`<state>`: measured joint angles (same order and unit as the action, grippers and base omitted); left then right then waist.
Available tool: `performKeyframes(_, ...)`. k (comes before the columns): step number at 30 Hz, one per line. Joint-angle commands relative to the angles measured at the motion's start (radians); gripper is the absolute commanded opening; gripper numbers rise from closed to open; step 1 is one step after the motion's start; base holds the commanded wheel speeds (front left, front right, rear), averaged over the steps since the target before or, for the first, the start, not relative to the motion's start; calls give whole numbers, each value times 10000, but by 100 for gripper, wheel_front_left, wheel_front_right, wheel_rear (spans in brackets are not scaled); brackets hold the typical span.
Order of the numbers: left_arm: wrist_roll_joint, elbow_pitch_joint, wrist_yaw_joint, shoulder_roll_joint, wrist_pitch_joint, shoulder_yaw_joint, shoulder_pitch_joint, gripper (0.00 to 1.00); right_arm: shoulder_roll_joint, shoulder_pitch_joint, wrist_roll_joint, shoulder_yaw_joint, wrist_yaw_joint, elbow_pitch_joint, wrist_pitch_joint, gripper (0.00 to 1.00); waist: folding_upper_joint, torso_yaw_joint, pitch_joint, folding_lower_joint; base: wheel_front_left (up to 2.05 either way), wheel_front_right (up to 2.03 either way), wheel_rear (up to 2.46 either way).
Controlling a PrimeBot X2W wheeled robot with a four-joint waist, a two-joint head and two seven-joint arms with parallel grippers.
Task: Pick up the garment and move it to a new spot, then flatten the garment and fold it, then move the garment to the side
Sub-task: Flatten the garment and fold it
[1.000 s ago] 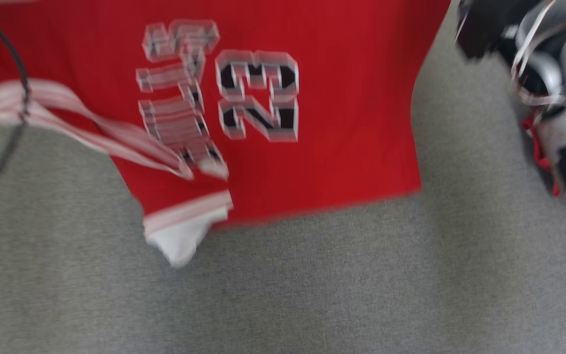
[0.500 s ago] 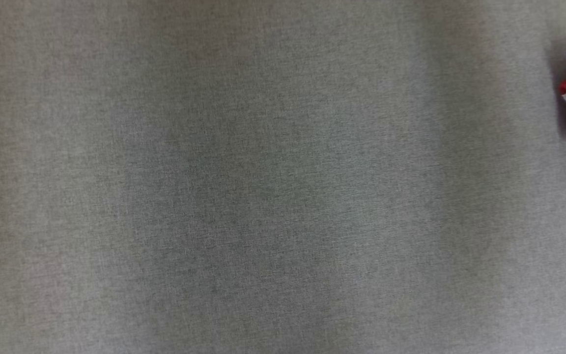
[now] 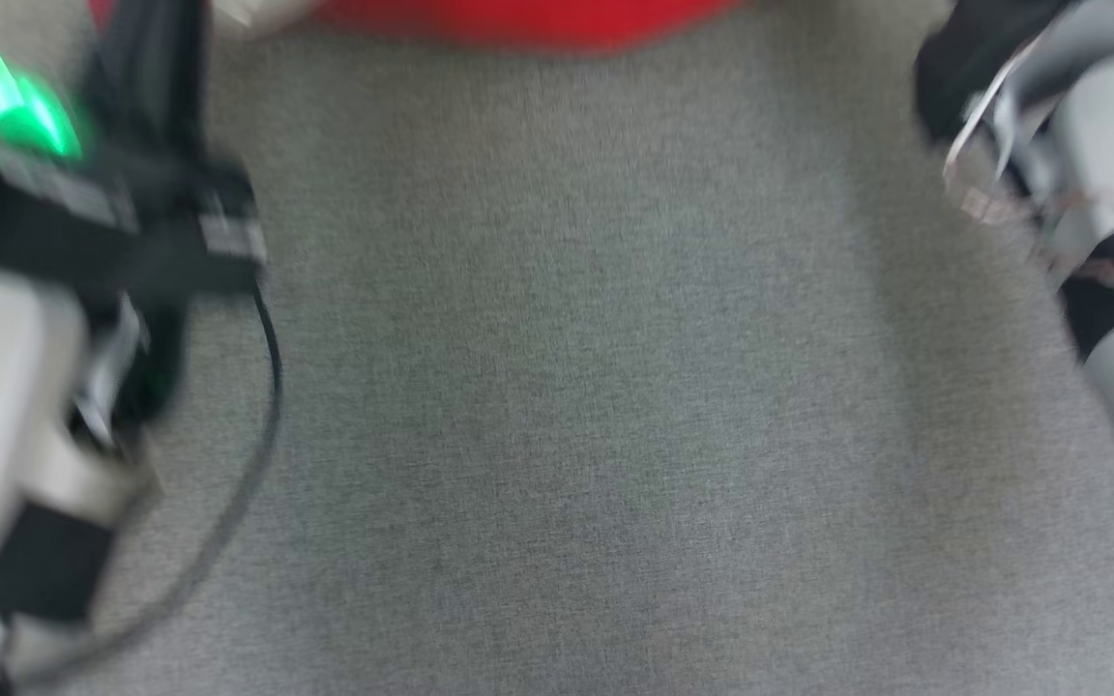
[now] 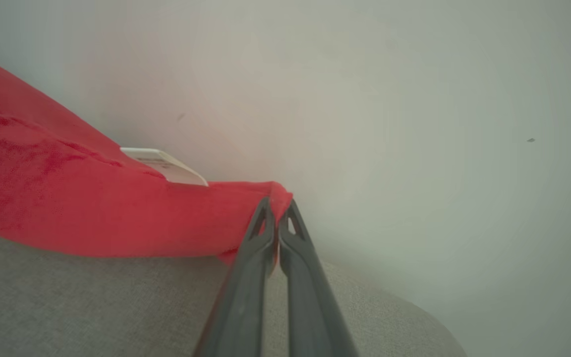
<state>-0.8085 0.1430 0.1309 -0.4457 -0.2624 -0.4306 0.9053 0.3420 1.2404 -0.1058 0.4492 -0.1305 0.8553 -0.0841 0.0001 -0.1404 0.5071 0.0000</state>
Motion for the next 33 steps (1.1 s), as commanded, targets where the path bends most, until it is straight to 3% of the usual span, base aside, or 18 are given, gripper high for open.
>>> performKeyframes(1, -137, -115, -10, 194, -33, 185, -844, 0, 147, -401, -193, 217, -9, -70, -9, 0, -1, 184, -804, 0, 0, 0, 0)
performKeyframes(5, -322, 44, -9, 829, -34, 861, -3165, 0, 387, -1569, -1080, 816, -9, -248, 333, 0, -1, 378, -1818, 0, 0, 0, 0)
performKeyframes(11, -909, 124, -10, 1396, -33, 866, -5818, 0, 711, -3620, -2641, 1907, -9, -988, 1508, 0, -1, 562, -3398, 0, 0, 0, 0)
performKeyframes(16, -1970, 366, -9, 1636, 63, 520, -7378, 0, 1641, -4901, -3677, 2670, -9, -2376, 2630, 0, -1, 578, -4218, 0, 0, 0, 0)
performKeyframes(17, -1970, 366, -9, 1636, 63, 520, -7378, 0, 1641, -4901, -3677, 2670, -9, -2376, 2630, 0, -1, 578, -4218, 0, 0, 0, 0)
performKeyframes(25, -5048, -454, -9, 1205, 1006, 422, -9062, 0, 2640, -6265, -4080, 2319, -9, -3611, 3367, 0, -1, 522, -4730, 0, 0, 0, 0)
performKeyframes(33, -6503, -1270, -8, 529, 2056, 307, -10598, 0, 3158, -7771, -4359, 1873, -9, -4603, 4373, 0, -1, 706, -4858, 0, 0, 0, 0)
